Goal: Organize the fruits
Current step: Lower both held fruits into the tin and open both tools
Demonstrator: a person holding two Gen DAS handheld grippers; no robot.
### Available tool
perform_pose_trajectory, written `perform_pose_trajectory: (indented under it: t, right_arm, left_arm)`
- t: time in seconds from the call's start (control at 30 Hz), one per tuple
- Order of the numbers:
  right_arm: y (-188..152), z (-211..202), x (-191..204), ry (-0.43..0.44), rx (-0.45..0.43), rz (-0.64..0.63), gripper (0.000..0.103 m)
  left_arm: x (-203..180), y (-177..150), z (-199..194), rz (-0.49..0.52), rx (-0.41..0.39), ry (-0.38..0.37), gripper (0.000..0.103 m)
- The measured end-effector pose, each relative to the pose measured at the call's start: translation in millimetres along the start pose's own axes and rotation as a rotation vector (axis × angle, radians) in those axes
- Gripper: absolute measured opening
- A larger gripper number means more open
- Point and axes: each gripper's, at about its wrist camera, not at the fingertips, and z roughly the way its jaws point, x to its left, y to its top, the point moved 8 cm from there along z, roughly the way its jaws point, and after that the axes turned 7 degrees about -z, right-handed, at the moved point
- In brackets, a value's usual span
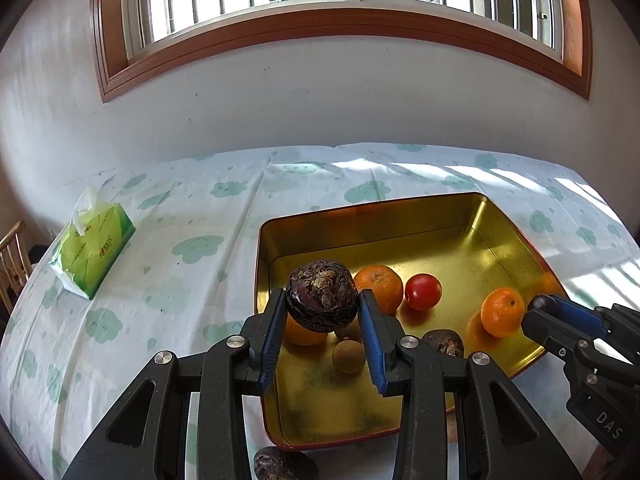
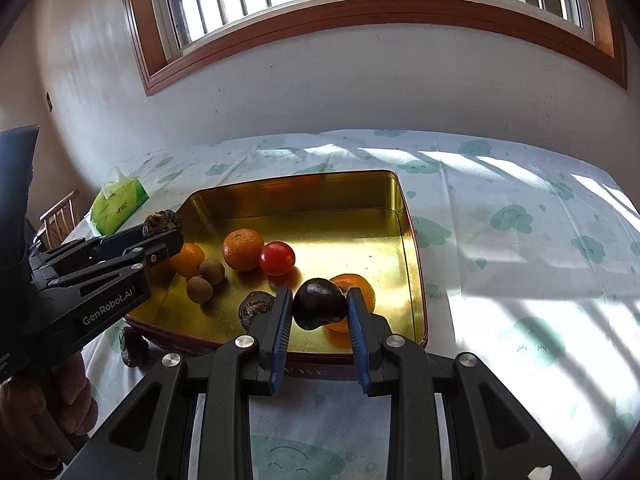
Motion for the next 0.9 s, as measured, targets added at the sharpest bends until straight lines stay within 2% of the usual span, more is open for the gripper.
perform_pose_trajectory:
  t: [0.3, 0.47, 0.57, 0.63, 0.7, 0.9]
  right_arm:
    - [3.1, 12.1, 0.3, 0.001, 0.007, -0.01, 0.026]
    - [5.8, 14.9, -1.0, -0.007, -0.004, -0.012, 0.027]
    - [9.1, 14.6, -1.2, -0.015, -0.014, -0.02, 0.03]
    - [11.0, 13.1, -0.8, -0.019, -0.021, -0.026, 0.035]
    - [12.1, 8.9, -1.0, -0.014, -0.035, -0.021, 0.035]
    - [6.8, -16.5, 3.0, 0.013, -0.076, 0.005, 0.035]
  left_arm:
    - [1.2, 0.4, 14.1, -0.002, 0.014, 0.015, 0.038]
    - [3.3, 1.0, 19.7, -0.019, 0.029, -0.002, 0.039]
    - [4.7, 3.5, 19.6, -0.024, 0.017, -0.009, 0.044]
    - [4.9, 5.7, 17.8, -0.02, 0.003, -0.006, 0.05]
    - [4.9, 8.2, 15.4, -0.017, -0.013, -0.002, 0.06]
    - [4.9, 11.3, 9.2, -0.016, -0.031, -0.005, 0.064]
